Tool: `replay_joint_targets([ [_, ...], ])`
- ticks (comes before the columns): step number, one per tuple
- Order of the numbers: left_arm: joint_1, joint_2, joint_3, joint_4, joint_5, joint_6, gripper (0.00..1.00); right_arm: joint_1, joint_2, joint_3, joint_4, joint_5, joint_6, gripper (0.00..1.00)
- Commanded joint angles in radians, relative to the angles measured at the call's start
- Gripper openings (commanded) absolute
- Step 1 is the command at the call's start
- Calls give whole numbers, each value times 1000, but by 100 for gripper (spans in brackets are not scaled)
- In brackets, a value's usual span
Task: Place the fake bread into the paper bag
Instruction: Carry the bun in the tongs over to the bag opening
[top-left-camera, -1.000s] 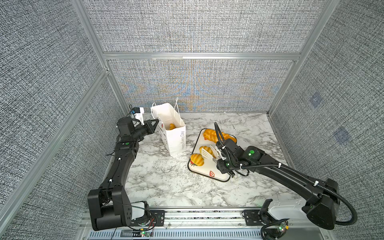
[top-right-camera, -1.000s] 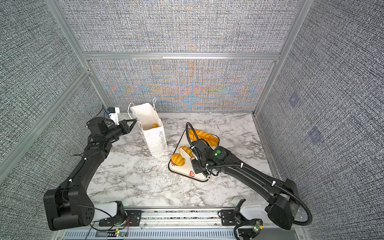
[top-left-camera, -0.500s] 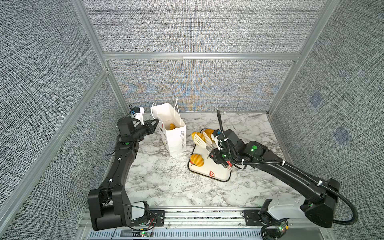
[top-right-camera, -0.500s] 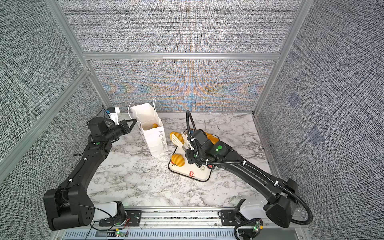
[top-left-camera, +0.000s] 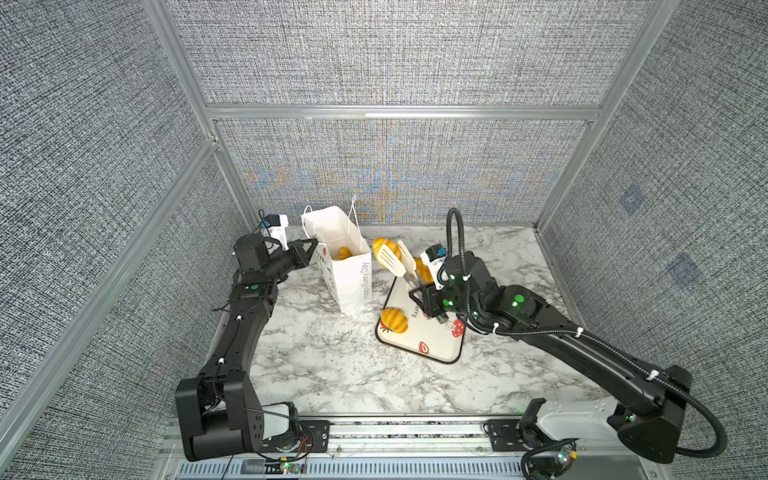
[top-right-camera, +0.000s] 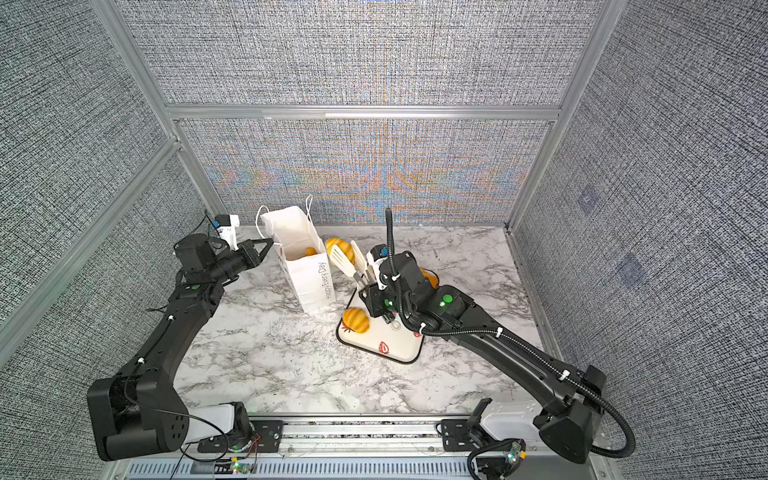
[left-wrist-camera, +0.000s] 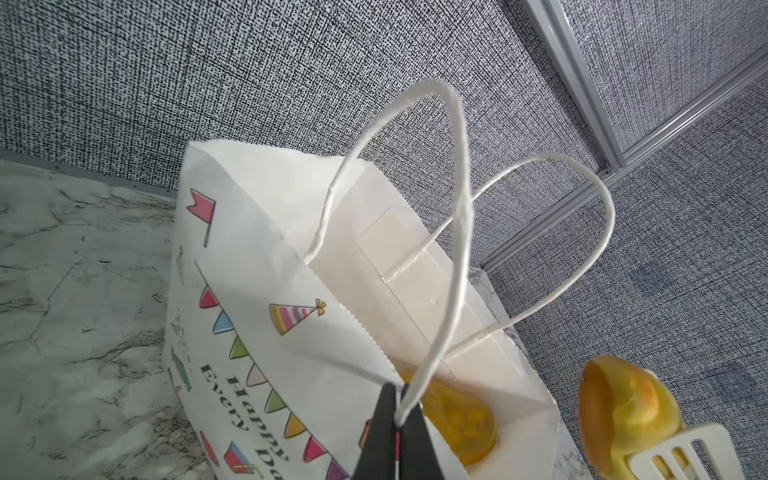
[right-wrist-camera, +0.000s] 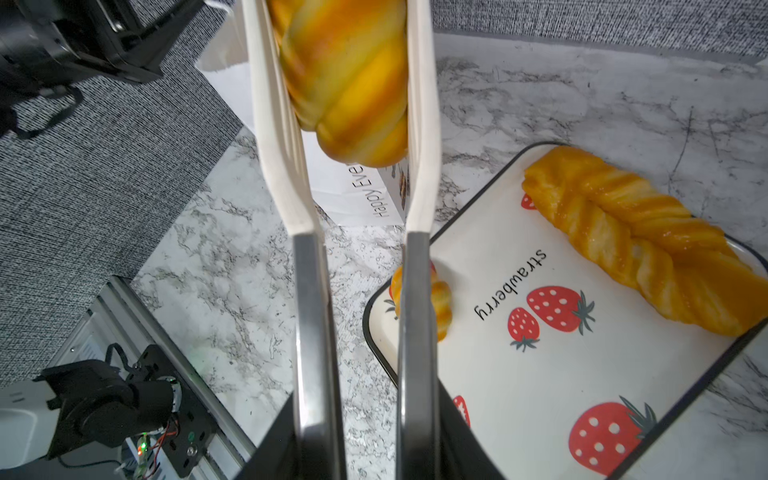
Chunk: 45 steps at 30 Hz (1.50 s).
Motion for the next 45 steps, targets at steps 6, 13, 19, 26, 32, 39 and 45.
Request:
replay_joint_targets([
  [6, 2, -1, 0, 17, 11, 3, 0, 13, 56, 48, 234, -16, 15, 38],
  [13, 1, -3, 0, 17, 11, 5, 0, 17, 124, 89, 322, -20, 21, 37],
  [19, 1, -5, 0, 18, 13, 3, 0, 17, 197, 142, 347, -49, 29, 38],
  [26, 1, -3, 0, 16, 10, 5, 0, 17, 268, 187, 361, -69, 39, 38],
  [32, 1, -1, 0, 16, 10, 5, 0, 19, 309, 197, 368, -95, 55, 38],
  [39, 1, -2, 0, 16, 10, 5, 0, 25, 340, 202, 369, -112, 64, 38],
  [45, 1, -2, 0, 16, 10, 5, 0, 27, 361, 208, 357, -116, 68, 38],
])
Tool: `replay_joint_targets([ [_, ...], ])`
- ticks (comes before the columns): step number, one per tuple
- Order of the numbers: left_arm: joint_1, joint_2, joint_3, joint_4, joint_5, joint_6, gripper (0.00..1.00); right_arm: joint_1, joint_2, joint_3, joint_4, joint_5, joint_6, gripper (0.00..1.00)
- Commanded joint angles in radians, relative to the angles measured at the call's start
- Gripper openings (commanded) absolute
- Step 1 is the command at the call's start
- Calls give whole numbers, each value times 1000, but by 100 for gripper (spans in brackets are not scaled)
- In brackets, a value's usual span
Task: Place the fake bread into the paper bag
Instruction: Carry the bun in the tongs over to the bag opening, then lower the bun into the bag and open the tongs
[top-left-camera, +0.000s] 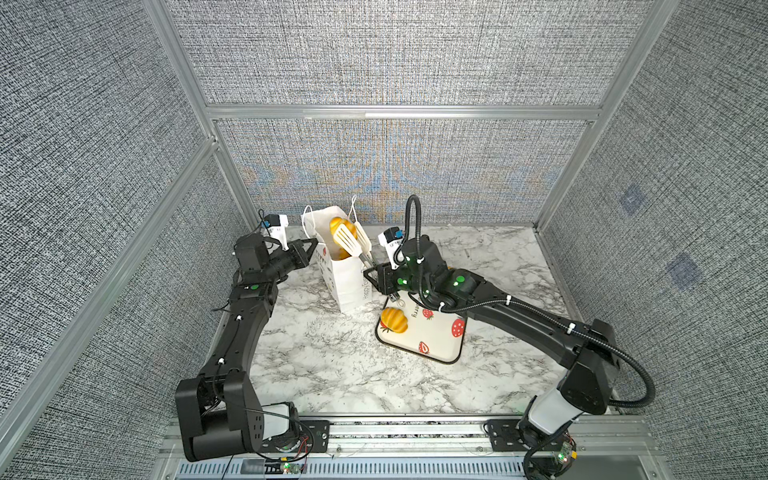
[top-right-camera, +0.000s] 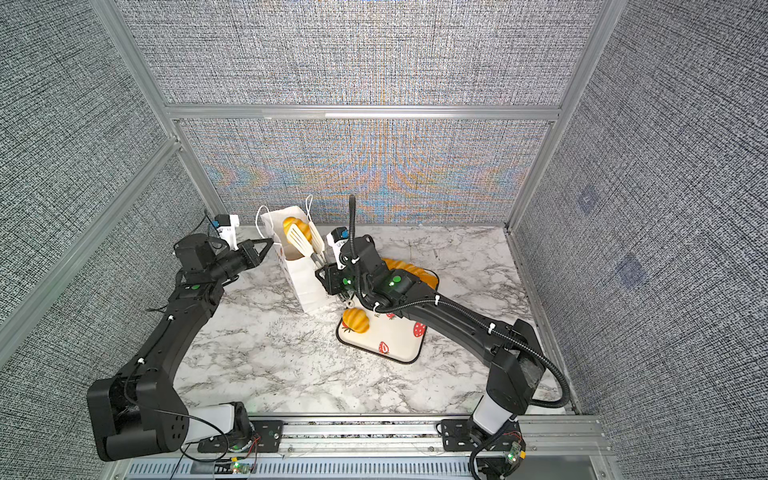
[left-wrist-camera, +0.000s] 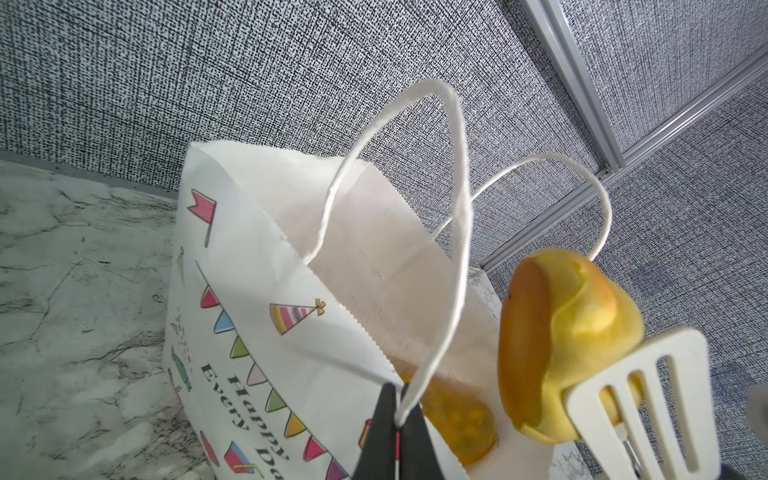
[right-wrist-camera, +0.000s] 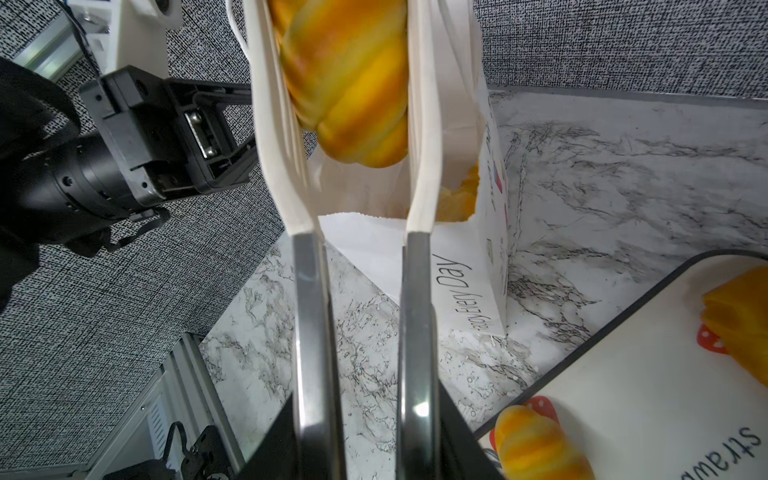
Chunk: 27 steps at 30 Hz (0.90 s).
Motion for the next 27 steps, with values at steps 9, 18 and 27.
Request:
replay_joint_targets([
  [9, 1, -1, 0, 16, 10, 5, 0, 2, 16, 16, 35, -9, 10, 42],
  [18, 1, -3, 0, 15, 10, 6, 1, 2, 10, 10, 23, -7, 6, 47],
  [27, 1, -1, 0, 15, 11, 5, 1, 1, 2, 12, 13, -4, 3, 53],
])
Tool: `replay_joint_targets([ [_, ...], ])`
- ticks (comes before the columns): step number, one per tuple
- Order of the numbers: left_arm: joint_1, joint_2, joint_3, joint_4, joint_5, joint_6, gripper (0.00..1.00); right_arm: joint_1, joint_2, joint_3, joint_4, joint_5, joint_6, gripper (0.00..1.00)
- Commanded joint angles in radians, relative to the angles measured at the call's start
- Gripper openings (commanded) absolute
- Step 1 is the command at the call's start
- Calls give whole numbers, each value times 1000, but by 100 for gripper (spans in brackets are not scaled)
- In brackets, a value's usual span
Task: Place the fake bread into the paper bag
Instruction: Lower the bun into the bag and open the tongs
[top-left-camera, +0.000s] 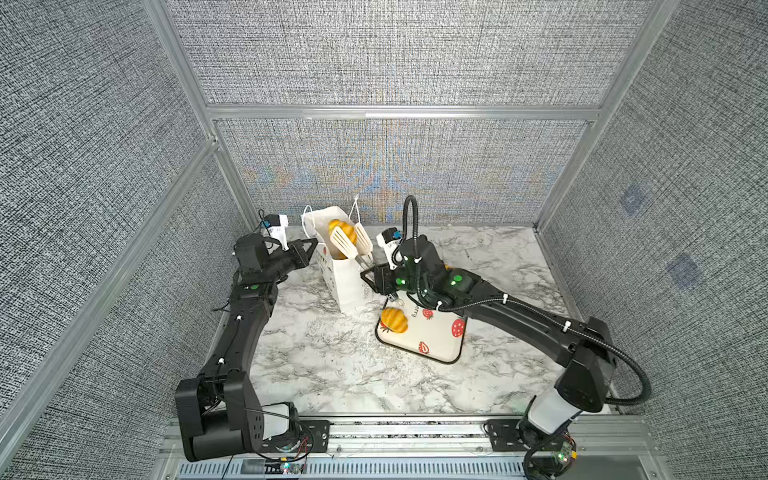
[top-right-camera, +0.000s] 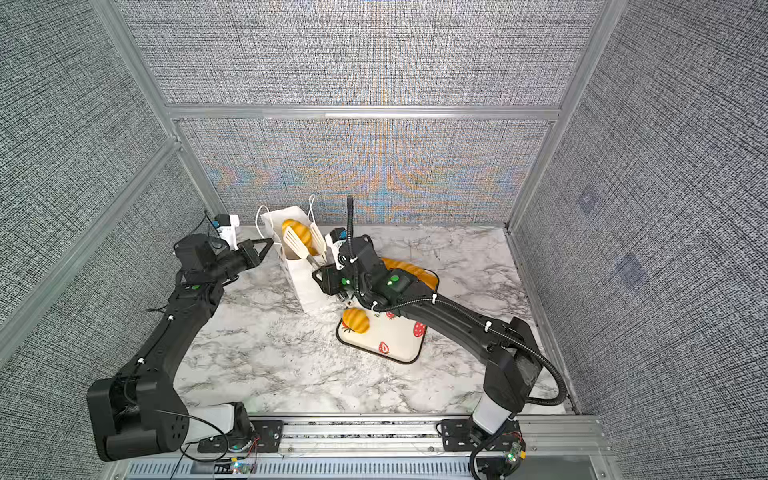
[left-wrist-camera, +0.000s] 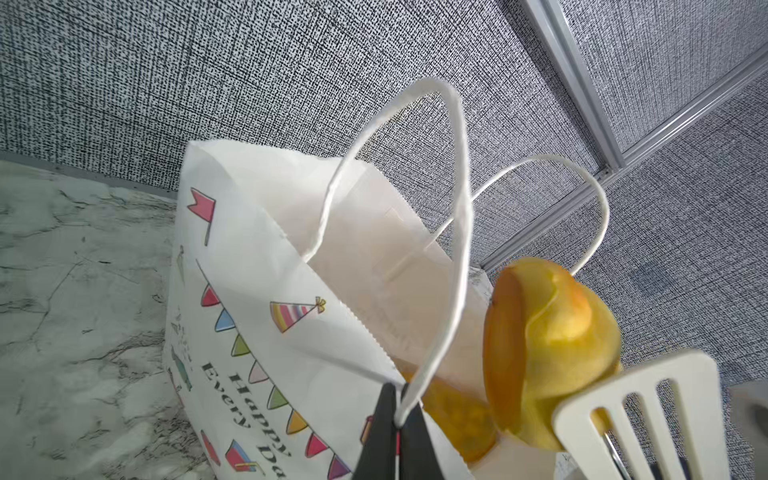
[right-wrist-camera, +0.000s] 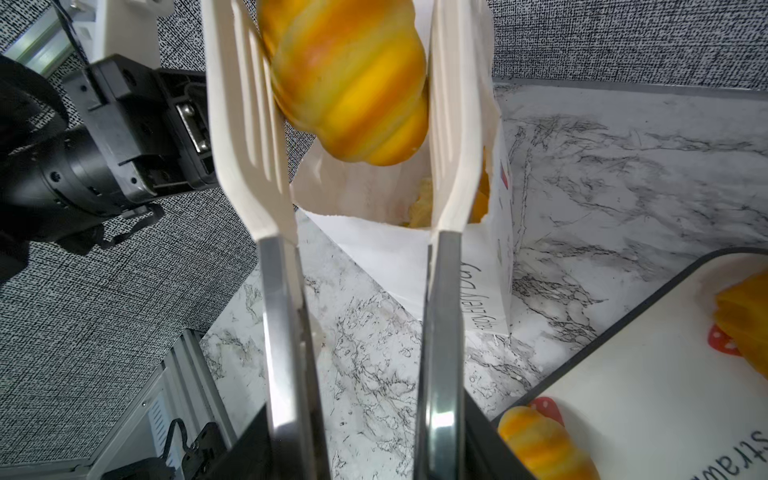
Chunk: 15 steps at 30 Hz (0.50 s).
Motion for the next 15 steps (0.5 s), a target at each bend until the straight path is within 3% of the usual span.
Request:
replay_joint_targets([
  [1, 1, -2, 0, 15, 11, 5, 1, 1, -8, 8, 13, 7, 1, 54],
  [15, 1, -2, 0, 19, 13, 2, 1, 3, -38, 34, -21, 23, -21, 55],
])
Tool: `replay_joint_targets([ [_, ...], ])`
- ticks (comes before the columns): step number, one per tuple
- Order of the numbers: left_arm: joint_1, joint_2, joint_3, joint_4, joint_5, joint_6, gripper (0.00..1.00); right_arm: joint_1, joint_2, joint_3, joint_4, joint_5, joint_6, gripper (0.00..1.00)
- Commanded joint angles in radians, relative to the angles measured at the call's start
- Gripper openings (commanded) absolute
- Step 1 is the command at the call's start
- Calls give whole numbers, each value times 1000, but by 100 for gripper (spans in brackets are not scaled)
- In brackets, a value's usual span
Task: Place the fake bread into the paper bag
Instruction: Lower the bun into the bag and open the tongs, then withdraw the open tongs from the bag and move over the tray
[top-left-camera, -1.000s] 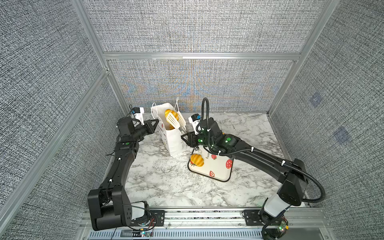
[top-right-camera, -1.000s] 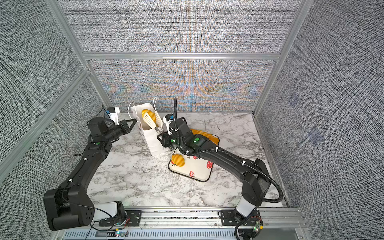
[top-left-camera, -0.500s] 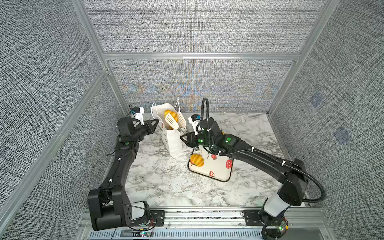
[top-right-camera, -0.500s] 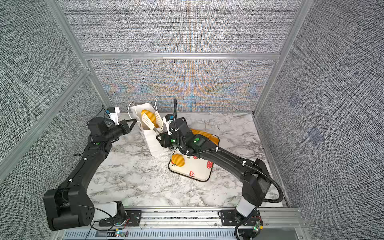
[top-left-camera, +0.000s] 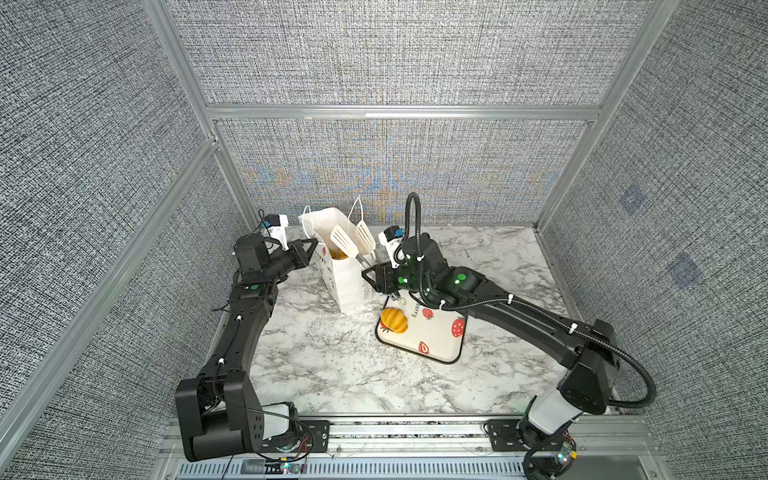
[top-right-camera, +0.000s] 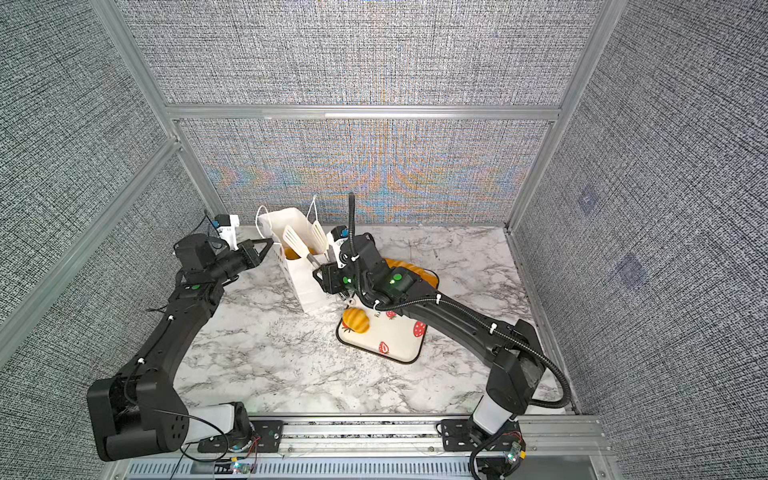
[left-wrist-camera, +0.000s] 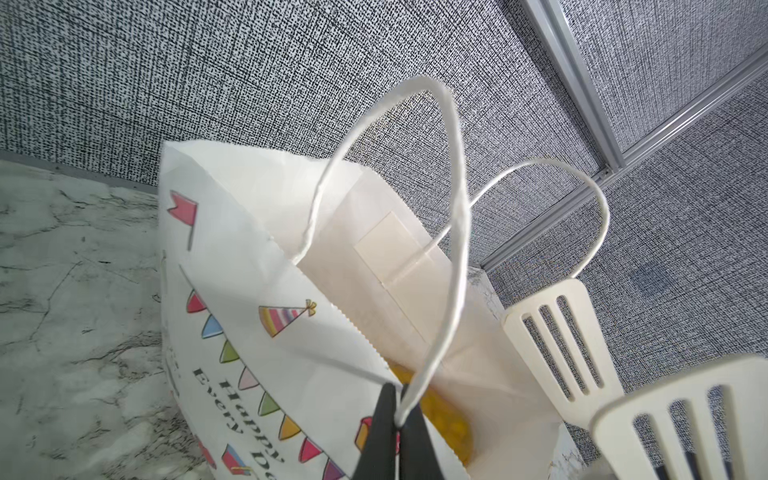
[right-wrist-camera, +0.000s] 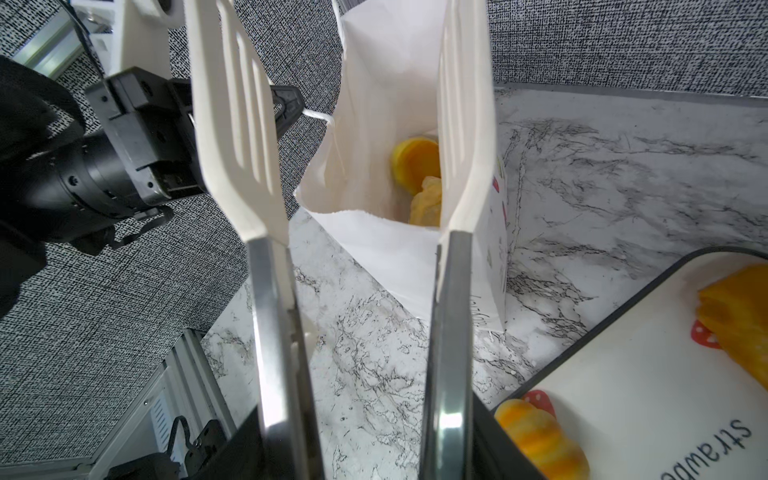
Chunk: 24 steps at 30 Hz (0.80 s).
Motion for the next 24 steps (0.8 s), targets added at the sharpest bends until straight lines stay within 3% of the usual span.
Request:
replay_joint_targets([
  [1, 1, -2, -1, 21, 13, 2, 1, 2, -20, 12, 16, 16, -13, 55],
  [13, 1, -6, -1, 20, 13, 2, 1, 2, -96, -3, -19, 64, -36, 55],
  [24, 2, -4, -1, 19, 13, 2, 1, 1, -208, -133, -42, 148, -33, 55],
])
